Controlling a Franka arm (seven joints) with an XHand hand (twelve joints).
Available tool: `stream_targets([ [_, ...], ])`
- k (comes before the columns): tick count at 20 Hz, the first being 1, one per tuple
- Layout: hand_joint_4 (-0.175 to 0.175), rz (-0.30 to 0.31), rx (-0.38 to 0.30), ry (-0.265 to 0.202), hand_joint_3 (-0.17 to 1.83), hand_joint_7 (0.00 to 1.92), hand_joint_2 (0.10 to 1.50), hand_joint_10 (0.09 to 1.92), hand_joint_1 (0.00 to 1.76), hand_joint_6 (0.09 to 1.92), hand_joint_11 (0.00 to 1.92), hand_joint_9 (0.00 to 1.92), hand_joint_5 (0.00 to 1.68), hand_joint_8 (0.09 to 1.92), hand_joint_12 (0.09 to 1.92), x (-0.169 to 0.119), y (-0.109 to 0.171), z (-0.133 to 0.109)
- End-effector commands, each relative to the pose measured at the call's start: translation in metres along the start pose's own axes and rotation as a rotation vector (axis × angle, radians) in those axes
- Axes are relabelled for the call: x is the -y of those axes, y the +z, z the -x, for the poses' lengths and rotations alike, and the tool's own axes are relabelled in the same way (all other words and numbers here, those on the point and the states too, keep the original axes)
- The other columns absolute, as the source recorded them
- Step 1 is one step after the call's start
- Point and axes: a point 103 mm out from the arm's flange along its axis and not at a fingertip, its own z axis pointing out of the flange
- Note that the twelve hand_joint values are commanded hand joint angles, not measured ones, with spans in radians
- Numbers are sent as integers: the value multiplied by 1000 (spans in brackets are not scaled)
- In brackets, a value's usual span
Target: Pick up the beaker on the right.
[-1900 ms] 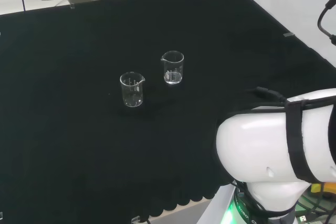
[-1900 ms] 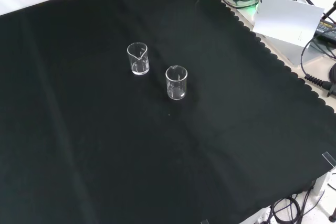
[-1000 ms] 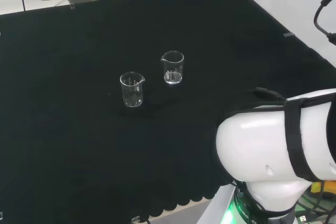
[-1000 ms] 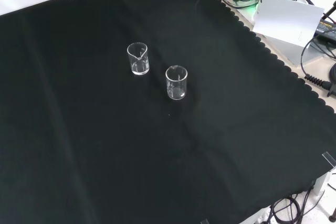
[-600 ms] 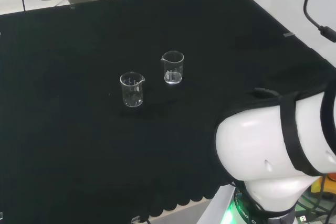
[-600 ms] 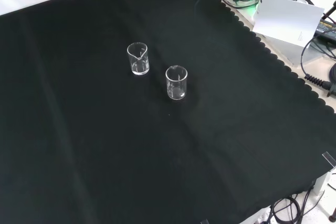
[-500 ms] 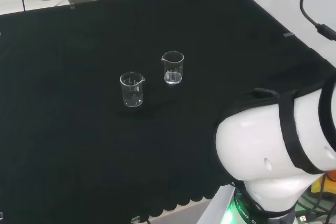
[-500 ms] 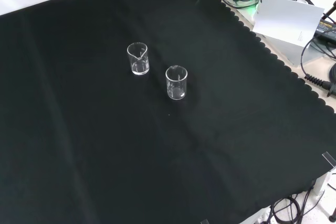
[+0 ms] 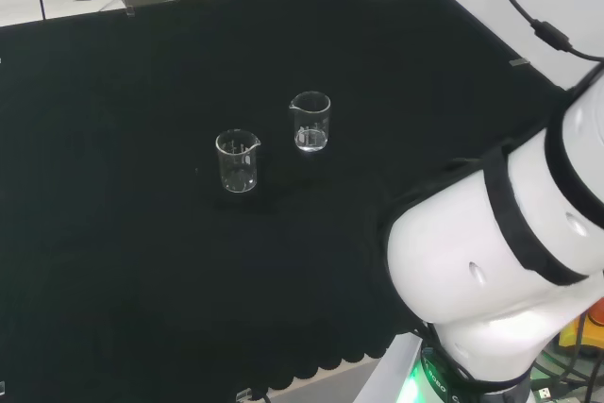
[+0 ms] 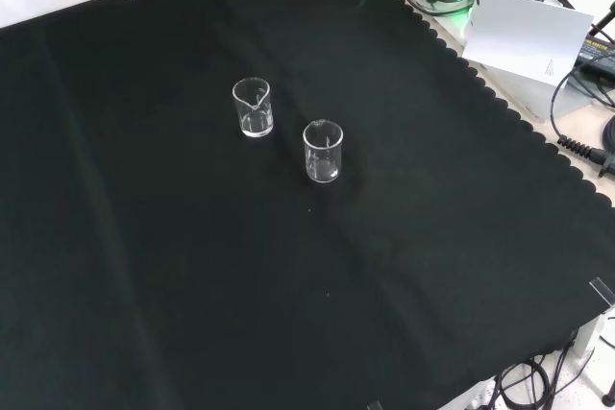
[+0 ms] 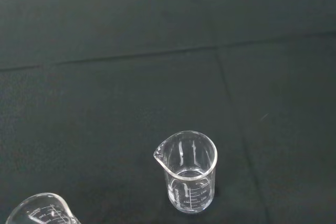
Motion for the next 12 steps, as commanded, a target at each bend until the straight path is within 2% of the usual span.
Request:
stream_targets([
  [1, 2, -17, -90, -37, 252, 0, 1180, 512, 182, 87, 0, 4, 108, 121, 998, -67, 45, 29],
  [3, 5, -24, -151, -39, 225, 20, 1109, 464, 226, 87, 0, 8, 78, 87, 903, -75, 62, 34],
  [5, 1, -21, -178, -48, 205, 65, 1052, 488, 278, 87, 0, 31, 96, 87, 907, -81, 74, 36],
  [8, -8, -16, -206, -75, 179, 149, 978, 564, 402, 87, 0, 115, 156, 95, 1026, -89, 93, 40],
  [10, -17, -35, -218, -93, 170, 202, 924, 615, 512, 87, 0, 176, 226, 163, 1121, -94, 105, 42],
  [12, -20, -59, -244, -102, 174, 210, 902, 638, 552, 87, 0, 193, 254, 209, 1155, -98, 117, 46],
])
